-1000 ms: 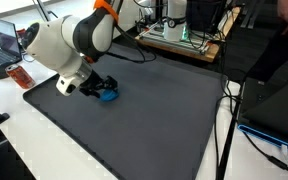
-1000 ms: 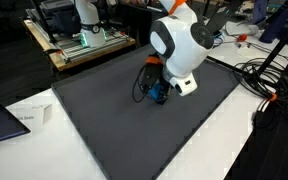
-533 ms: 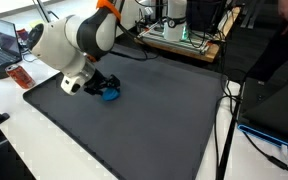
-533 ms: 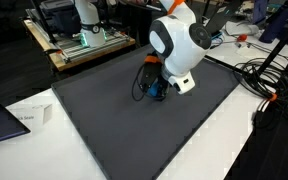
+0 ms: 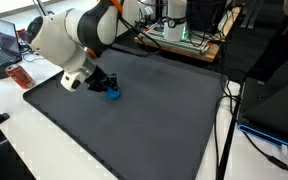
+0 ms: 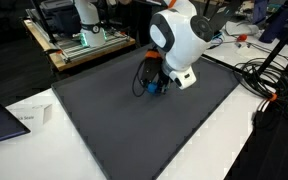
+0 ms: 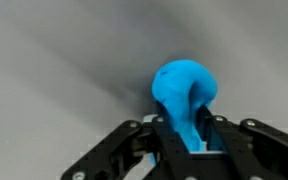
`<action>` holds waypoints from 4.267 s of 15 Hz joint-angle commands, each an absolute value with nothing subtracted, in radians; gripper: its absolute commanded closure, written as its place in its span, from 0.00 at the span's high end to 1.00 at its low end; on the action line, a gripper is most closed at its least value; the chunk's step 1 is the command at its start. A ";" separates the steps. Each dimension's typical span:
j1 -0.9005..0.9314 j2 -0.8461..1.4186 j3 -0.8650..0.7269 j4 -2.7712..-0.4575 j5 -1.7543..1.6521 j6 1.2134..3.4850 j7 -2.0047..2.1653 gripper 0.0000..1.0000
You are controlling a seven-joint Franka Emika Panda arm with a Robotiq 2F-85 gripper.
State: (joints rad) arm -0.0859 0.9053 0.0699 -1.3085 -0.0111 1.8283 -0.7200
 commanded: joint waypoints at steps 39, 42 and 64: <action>0.009 -0.064 0.061 -1.822 -0.051 1.909 -0.344 0.31; 0.012 -0.069 0.062 -1.817 -0.073 1.859 -0.328 0.51; 0.090 -0.068 0.119 -1.834 -0.398 1.720 0.014 1.00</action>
